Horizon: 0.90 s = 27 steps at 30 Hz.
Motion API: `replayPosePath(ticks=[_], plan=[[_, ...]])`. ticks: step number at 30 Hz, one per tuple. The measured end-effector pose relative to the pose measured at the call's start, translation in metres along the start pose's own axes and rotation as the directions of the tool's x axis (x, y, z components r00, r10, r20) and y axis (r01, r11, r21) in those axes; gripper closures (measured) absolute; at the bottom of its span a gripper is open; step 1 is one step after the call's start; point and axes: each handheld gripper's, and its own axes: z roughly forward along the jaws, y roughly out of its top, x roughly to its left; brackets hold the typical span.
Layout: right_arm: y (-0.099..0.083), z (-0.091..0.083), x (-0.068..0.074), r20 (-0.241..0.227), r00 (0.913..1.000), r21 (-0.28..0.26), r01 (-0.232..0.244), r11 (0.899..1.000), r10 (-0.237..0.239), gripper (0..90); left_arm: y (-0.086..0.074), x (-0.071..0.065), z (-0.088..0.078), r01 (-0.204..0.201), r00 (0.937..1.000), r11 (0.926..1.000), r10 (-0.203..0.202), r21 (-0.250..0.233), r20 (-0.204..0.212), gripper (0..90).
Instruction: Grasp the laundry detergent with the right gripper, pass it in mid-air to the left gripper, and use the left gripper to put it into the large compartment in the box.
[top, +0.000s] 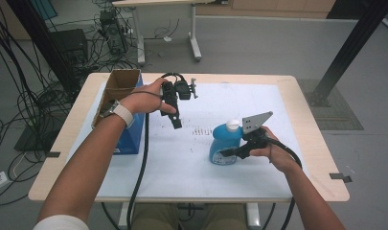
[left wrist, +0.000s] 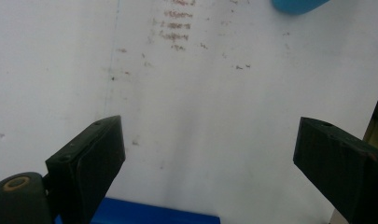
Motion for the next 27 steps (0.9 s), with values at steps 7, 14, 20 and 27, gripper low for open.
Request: replayPosePath(ticks=[7, 14, 20, 27], plan=[[0.005, 0.002, 0.003, -0.003, 1.0, 0.002, 0.004, 1.0, -0.004, 43.5, -0.002, -0.003, -0.004, 0.0, 1.0, 0.9997, 0.0, -0.023, -0.006, 9.3], [0.025, 0.0, 0.008, -0.015, 0.9999, -0.032, -0.005, 0.999, 0.005, 43.4, -0.003, -0.015, -0.015, -0.028, 0.9995, 0.9996, 0.028, -0.001, -0.011, 9.3], [0.045, -0.003, 0.016, -0.03, 0.9994, -0.016, -0.021, 1.0, 0.02, 43.4, -0.004, -0.03, -0.028, -0.055, 0.9985, 0.9983, 0.055, 0.019, -0.002, 9.3], [0.064, -0.011, 0.029, 0.007, 0.9996, -0.006, -0.029, 1.0, 0.029, 43.4, -0.006, -0.047, -0.046, -0.077, 0.9971, 0.9959, 0.076, 0.049, 0.007, 9.3]])
